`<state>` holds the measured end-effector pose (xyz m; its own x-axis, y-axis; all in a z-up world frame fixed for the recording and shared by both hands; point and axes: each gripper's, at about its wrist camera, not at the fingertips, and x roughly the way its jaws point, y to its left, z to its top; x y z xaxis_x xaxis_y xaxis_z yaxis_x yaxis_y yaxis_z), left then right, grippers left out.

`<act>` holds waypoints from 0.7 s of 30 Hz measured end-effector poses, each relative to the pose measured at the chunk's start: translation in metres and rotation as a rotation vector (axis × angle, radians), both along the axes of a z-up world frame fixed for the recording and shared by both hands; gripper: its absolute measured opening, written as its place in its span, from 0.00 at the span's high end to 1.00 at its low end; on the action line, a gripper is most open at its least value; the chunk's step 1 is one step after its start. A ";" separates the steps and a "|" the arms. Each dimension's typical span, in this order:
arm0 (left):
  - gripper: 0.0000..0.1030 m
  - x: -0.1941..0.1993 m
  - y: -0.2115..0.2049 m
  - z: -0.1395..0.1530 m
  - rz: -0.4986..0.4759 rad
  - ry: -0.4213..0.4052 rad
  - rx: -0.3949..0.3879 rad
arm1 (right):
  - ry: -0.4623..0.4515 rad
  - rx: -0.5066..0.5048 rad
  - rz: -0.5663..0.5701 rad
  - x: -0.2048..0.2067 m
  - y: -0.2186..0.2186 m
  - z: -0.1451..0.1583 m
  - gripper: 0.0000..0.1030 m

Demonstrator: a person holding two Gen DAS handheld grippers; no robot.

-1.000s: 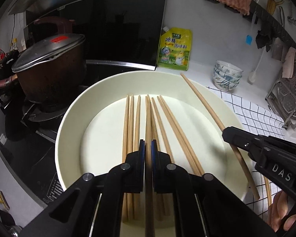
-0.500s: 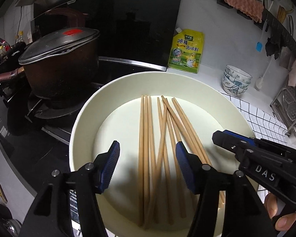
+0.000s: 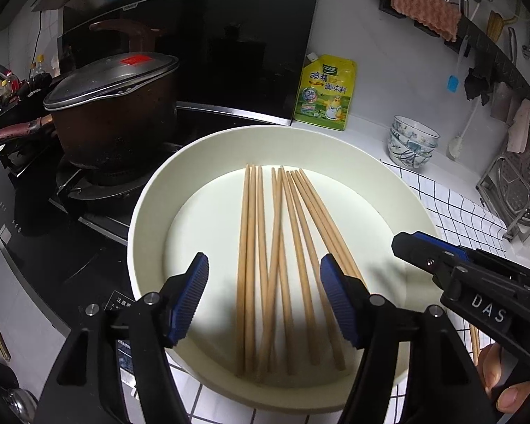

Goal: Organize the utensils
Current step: 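Lower both chopsticks into the cream basin and open both tools, then move both open tools back over the last two chopsticks on the mat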

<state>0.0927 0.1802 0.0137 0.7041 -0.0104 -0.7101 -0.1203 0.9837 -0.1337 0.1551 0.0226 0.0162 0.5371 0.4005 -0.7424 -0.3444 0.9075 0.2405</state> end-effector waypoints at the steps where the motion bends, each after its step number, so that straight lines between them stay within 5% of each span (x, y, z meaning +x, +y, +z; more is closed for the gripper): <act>1: 0.37 -0.002 -0.002 0.001 -0.003 -0.002 0.000 | -0.005 0.003 -0.005 -0.003 -0.003 0.001 0.76; 21: 0.31 -0.036 -0.061 0.010 -0.083 -0.011 -0.008 | -0.064 0.007 -0.137 -0.061 -0.090 0.012 0.70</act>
